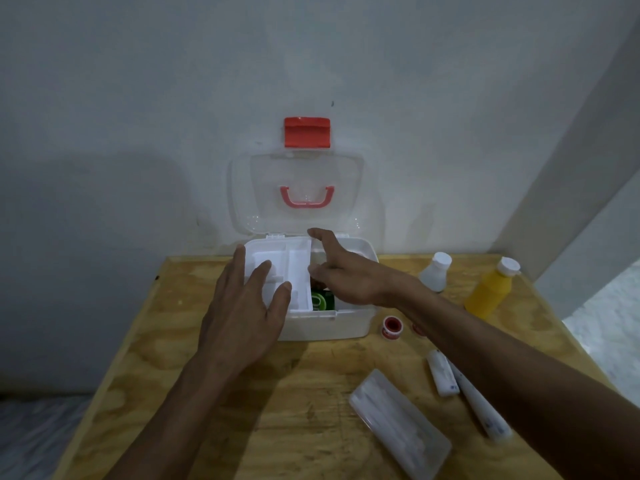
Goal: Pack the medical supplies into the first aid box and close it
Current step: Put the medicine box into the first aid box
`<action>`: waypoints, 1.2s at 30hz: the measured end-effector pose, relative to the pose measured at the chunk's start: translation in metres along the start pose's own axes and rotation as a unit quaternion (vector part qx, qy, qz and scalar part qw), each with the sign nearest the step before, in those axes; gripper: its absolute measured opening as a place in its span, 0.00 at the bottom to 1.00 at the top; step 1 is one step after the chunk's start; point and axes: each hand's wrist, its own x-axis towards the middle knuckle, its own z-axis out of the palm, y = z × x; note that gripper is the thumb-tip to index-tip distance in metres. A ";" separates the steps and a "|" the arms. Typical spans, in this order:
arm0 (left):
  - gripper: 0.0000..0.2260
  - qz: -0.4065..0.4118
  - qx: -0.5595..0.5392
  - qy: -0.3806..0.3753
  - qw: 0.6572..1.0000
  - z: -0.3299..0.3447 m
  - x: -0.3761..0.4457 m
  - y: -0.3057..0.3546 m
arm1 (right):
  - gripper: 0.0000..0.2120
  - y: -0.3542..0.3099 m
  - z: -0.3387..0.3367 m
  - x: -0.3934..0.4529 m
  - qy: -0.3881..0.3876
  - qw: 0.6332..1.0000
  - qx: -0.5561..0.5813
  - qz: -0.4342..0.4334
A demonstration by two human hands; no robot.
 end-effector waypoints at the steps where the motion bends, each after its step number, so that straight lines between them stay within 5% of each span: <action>1: 0.29 -0.001 0.001 0.000 1.000 0.000 0.000 0.000 | 0.31 -0.001 0.000 -0.001 -0.005 1.000 0.000 -0.001; 23: 0.30 0.009 0.001 0.000 1.000 -0.002 -0.001 0.000 | 0.30 0.000 -0.003 -0.002 0.003 1.000 0.012 -0.009; 27: 0.28 0.013 -0.001 0.002 1.000 -0.002 -0.002 0.001 | 0.27 -0.008 -0.014 -0.038 0.086 0.993 -0.053 -0.056; 31: 0.27 0.019 -0.001 -0.003 1.000 -0.002 -0.003 0.001 | 0.21 0.000 -0.010 -0.087 0.258 0.960 -0.034 -0.105; 36: 0.27 0.016 0.011 -0.004 1.000 -0.002 -0.001 0.000 | 0.19 0.042 0.034 -0.153 0.365 0.929 0.000 -0.066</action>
